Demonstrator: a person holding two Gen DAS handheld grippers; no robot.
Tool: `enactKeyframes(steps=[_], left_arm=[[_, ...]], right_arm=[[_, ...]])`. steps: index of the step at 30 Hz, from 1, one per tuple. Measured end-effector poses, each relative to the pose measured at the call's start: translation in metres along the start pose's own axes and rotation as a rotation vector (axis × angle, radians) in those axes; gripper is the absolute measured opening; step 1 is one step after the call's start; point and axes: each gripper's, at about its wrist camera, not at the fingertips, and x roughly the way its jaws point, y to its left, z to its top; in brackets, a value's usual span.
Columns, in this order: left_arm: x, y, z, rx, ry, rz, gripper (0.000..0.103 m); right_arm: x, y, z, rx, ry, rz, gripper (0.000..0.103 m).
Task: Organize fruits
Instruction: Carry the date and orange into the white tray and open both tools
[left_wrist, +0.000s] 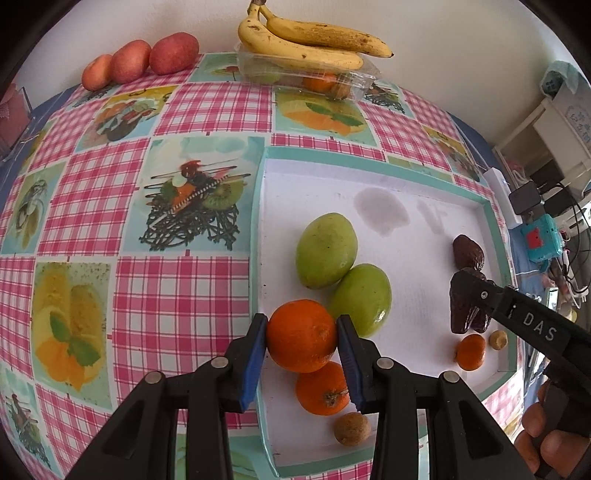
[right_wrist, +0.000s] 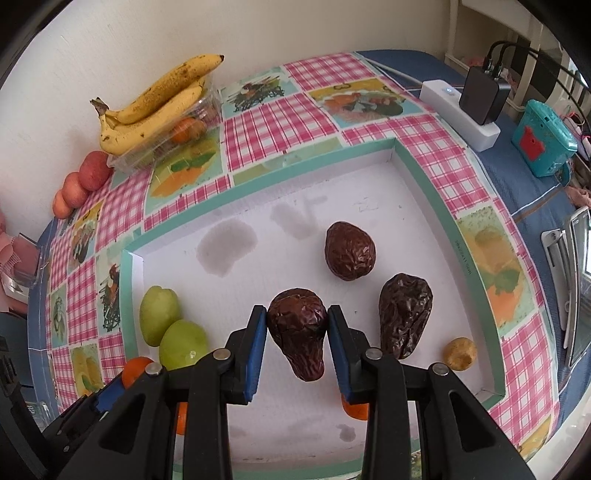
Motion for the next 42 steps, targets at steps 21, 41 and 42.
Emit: enactKeyframes(steps=[21,41,42], left_arm=[[0.001,0.002,0.000,-0.012,0.003,-0.010,0.041],[0.000,0.000,0.000,-0.010,0.016,-0.023,0.044],[-0.001,0.000,0.000,-0.008,0.017,-0.022,0.045]], right_arm=[[0.022,0.000,0.001,-0.005,0.054,-0.020,0.035],[0.024,0.003,0.002,-0.018,0.050,-0.043,0.050],[0.023,0.003,0.001,-0.017,0.050,-0.043,0.050]])
